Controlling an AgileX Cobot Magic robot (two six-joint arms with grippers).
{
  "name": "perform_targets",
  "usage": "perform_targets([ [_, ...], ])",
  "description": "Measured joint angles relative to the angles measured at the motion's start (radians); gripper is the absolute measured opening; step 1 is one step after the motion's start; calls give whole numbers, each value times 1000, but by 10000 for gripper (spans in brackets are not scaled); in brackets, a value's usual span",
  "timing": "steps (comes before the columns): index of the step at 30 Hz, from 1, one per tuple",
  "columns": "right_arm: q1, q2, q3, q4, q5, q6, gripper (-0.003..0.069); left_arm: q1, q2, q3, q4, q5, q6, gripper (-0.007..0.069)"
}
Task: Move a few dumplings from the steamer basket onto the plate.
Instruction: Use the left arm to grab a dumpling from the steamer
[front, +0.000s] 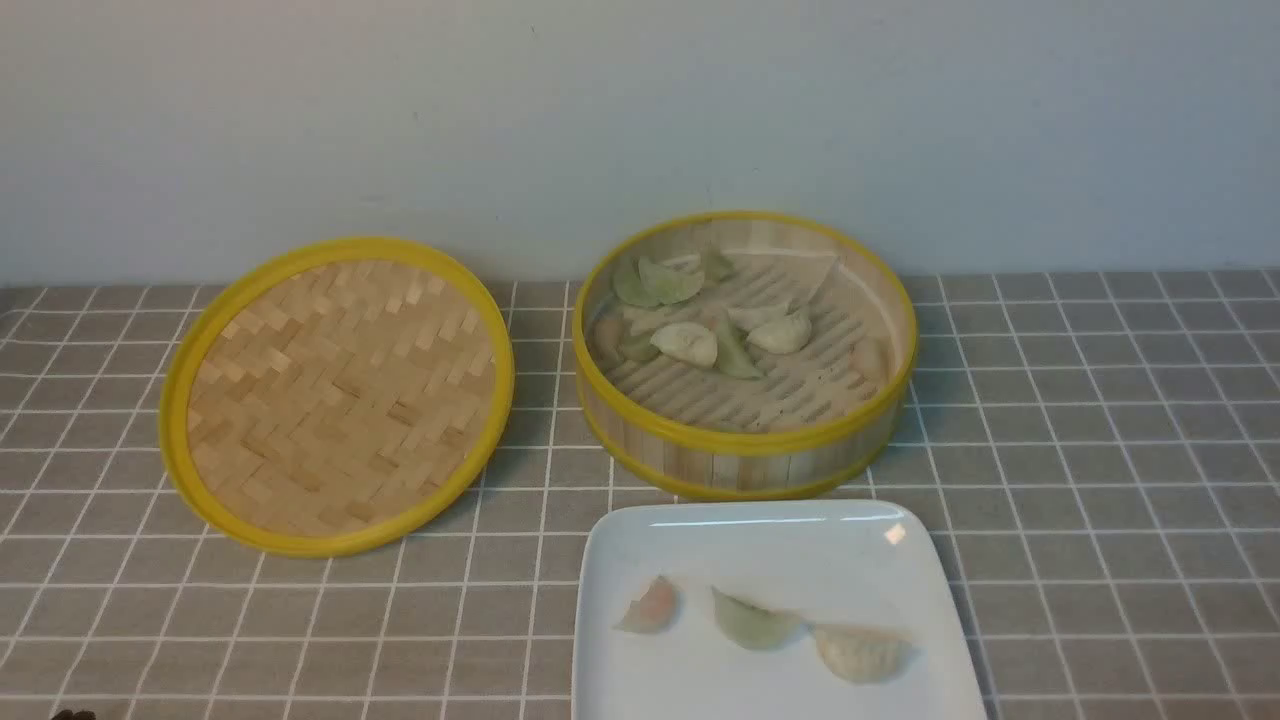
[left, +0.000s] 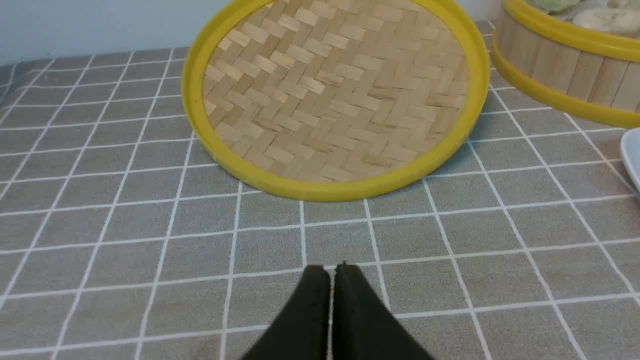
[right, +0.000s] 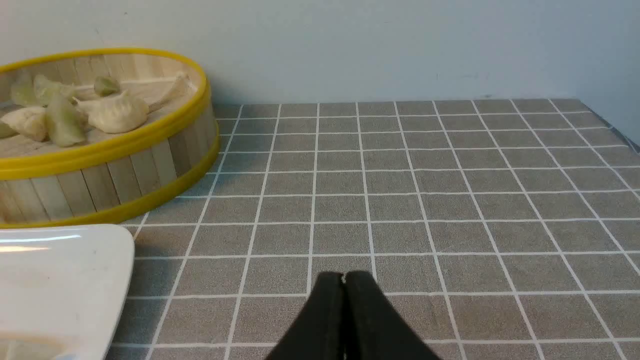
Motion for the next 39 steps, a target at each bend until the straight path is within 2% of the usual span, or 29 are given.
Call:
perform_targets([
  [30,0,0,0,0,0,0,-11,0,0,0,15,0,8,-5],
  [34,0,0,0,8,-5,5,-11,0,0,1,23,-40,-20,-5],
  [36,0,0,8,70,-54,46,-11,0,0,1,-39,-109,-76,-5],
  [39,0,0,8,280,-199,175,-11,0,0,1,-184,-235,-184,-5],
])
